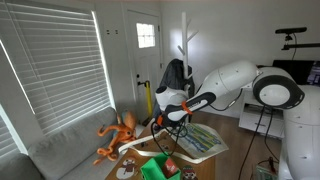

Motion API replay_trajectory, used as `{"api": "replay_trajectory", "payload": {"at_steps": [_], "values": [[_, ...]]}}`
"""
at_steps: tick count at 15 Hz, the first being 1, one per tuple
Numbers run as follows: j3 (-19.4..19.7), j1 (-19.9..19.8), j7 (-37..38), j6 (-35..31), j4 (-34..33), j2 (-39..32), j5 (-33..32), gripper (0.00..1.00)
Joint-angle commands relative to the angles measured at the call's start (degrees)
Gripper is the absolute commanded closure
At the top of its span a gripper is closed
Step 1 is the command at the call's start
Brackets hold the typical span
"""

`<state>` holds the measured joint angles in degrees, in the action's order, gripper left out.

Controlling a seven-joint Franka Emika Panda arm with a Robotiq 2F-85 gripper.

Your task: Move the silver spoon to the right.

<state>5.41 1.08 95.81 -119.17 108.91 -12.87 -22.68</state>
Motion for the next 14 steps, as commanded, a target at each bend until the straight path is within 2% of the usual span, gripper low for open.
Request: {"api": "replay_trajectory", "payload": {"at_steps": [1, 4, 8, 9, 10, 14], "values": [[1.8, -1.9, 0.1, -0.6, -0.9, 0.2, 1.5, 0.98], [1.8, -2.6, -0.6, -4.6, -1.2, 0.0, 2.6, 0.98], [0.9, -1.8, -3.1, -4.3, -1.4, -0.4, 4.6, 0.98], [0.7, -1.7, -3.8, -3.0, -1.7, -0.5, 5.1, 0.79], [1.0, -1.5, -3.5, -2.5, -1.7, -0.5, 4.6, 0.66], [1.8, -2.5, -3.3, -4.9, -0.6, 1.8, 5.4, 0.39]]}}
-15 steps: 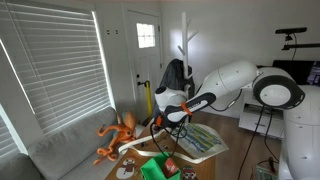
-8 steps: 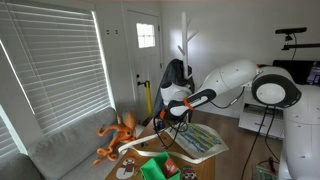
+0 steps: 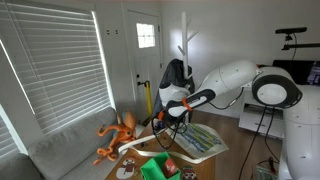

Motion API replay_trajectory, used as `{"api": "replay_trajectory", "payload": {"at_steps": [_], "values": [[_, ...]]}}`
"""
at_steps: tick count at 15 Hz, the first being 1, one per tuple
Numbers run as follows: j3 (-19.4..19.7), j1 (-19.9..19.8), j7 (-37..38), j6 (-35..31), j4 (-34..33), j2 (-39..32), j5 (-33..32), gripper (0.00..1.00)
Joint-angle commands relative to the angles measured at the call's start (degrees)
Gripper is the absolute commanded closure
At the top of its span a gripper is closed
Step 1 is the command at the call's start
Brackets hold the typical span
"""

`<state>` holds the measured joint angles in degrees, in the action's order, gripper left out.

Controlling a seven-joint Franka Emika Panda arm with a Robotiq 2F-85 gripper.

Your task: Move the silver spoon to the right.

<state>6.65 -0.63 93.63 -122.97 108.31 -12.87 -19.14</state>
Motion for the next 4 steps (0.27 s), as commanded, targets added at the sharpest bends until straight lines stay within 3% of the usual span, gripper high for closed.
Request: {"api": "replay_trajectory", "payload": {"at_steps": [1, 2, 3, 4], "values": [[0.3, -1.5, -3.4, -6.1, 2.0, 4.2, 3.0, 0.33], [0.6, -0.3, -0.8, -2.1, -0.3, 0.6, 0.8, 0.25], [0.6, -0.5, -1.2, -2.6, -0.4, 1.0, 0.9, 0.44], [0.7, -0.5, -1.2, -2.4, -0.4, 1.0, 0.9, 0.36]]}}
